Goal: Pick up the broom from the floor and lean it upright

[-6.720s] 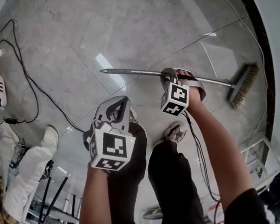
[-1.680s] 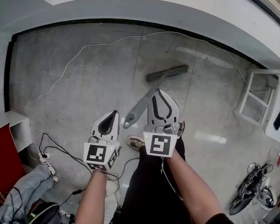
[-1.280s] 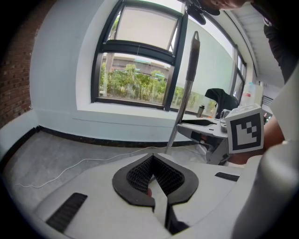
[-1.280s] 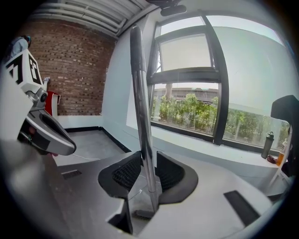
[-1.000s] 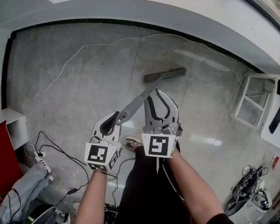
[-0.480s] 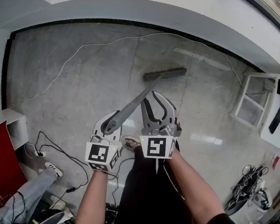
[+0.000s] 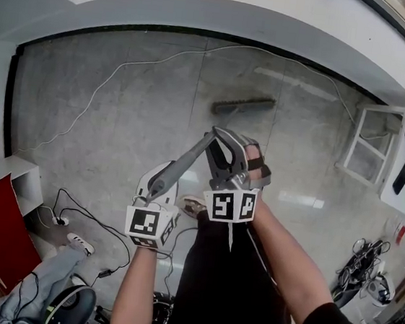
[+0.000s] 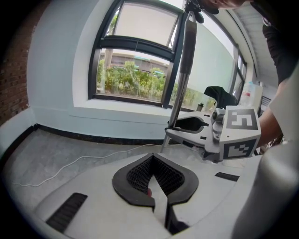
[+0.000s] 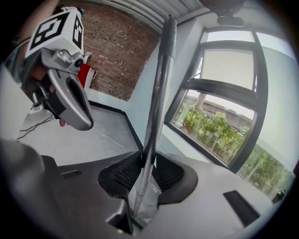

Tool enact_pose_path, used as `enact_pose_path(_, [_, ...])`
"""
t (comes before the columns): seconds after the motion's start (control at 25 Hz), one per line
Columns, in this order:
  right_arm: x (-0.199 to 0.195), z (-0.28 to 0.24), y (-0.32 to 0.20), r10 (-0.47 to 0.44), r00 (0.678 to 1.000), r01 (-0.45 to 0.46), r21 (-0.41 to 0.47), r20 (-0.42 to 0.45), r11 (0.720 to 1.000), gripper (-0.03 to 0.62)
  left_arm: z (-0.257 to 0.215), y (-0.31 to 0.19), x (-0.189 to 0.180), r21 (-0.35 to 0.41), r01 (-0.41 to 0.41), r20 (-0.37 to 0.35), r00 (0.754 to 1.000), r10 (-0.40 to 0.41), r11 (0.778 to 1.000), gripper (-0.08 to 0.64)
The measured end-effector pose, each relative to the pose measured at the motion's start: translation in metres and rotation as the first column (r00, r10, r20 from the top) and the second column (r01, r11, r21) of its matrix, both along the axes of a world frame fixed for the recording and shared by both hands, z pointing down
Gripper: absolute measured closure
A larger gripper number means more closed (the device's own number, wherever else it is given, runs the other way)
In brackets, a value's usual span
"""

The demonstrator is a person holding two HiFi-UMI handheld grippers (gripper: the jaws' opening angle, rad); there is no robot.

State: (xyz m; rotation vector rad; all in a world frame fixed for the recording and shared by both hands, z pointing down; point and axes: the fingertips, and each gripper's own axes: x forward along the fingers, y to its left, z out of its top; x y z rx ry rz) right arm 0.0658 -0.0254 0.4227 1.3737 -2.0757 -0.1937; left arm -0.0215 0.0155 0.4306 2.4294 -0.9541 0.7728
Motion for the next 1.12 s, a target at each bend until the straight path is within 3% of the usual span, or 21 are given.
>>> enact_pose_path(0.28, [0.022, -0.006, -0.023, -0.047, 0.995, 0.056, -0.107, 0.091, 0.993, 0.512, 0.001, 0.000, -0.010, -0.015, 0.038, -0.008, 0.999, -0.038, 0.999, 0.557])
enact_pose_path(0.48, [0.027, -0.008, -0.055, -0.013, 0.991, 0.033, -0.157, 0.130, 0.987, 0.512, 0.005, -0.001, -0.016, -0.019, 0.079, -0.017, 0.997, -0.080, 0.997, 0.557])
enact_pose_path(0.72, [0.021, -0.005, -0.065, -0.028, 0.989, 0.052, -0.161, 0.148, 0.986, 0.512, 0.001, -0.014, -0.015, 0.011, 0.121, -0.043, 0.992, -0.121, 0.993, 0.558])
enact_pose_path(1.12, [0.018, -0.004, -0.054, -0.037, 0.993, 0.051, -0.131, 0.108, 0.990, 0.512, -0.003, -0.017, -0.016, 0.019, 0.112, -0.044, 0.993, -0.111, 0.994, 0.557])
